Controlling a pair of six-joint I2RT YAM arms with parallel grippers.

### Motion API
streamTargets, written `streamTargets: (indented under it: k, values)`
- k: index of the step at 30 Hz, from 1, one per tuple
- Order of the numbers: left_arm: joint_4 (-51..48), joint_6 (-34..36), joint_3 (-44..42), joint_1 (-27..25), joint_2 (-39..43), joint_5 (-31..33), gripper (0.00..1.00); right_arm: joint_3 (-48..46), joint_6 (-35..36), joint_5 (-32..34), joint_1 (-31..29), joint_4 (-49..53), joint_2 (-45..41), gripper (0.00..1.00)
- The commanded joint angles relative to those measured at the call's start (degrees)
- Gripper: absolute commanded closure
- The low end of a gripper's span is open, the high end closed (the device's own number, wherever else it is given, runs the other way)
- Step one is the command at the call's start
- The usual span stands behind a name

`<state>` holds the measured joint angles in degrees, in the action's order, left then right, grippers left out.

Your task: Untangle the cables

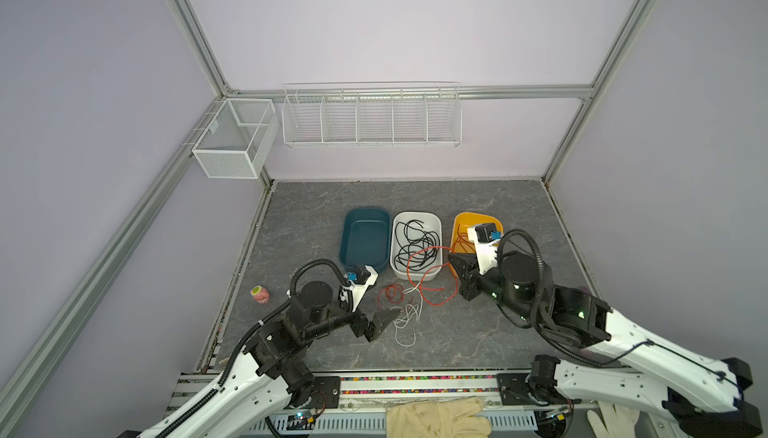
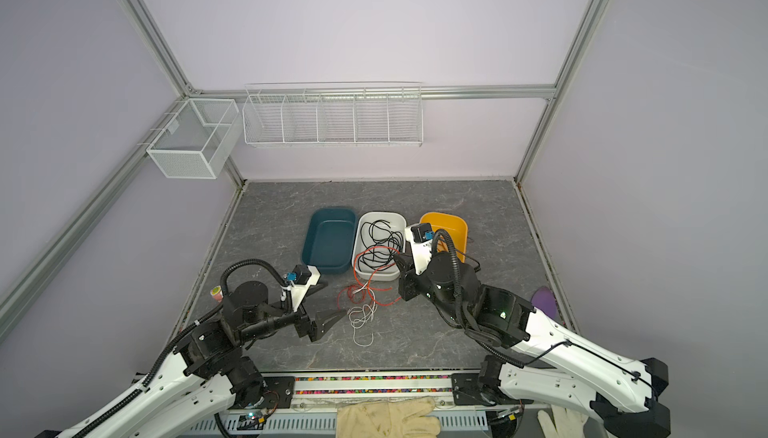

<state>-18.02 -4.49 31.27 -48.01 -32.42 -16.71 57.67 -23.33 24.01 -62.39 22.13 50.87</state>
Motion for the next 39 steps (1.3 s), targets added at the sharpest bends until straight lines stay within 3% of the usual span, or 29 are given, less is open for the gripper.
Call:
streamTargets:
  k: [1,7,12,16,23,27,33,39]
  values:
    - [5.58,5.77,-0.60,-0.14,-0.80,-4.36,0.00,1.78,0.05,-2.30,-0.10,0.36,0.63,0.93]
    - [6.14,16.60,-0.64,-1.39,-2.05,-3.78,0.00,3.22,-0.26,-4.76,-0.14,0.56,1.53,0.93]
    - [8.73,20.10,-0.74,-1.41,-3.38,-2.06,0.02,3.41,-0.56,-7.00,-0.16,-0.13,1.16,0.93]
    - [11.86,20.40,-0.65,-1.39,-5.30,-3.05,0.21,3.50,-1.03,-9.16,-0.19,-0.90,1.56,0.93]
    - [13.99,18.76,-1.81,-1.39,-4.71,-4.70,0.42,3.33,-1.45,-10.62,-0.19,-2.00,1.45,0.93]
    - [14.15,18.63,-2.78,-1.39,-3.83,-4.82,0.50,3.41,-1.67,-11.16,-0.32,-2.62,1.25,0.93]
    - [13.89,18.39,-2.97,-1.39,-4.49,-6.15,0.71,3.07,-1.85,-10.91,-0.31,-3.11,1.17,0.93]
    - [13.99,18.46,-3.14,-1.45,-4.14,-6.47,0.82,2.90,-2.27,-11.13,-0.28,-3.52,1.22,0.93]
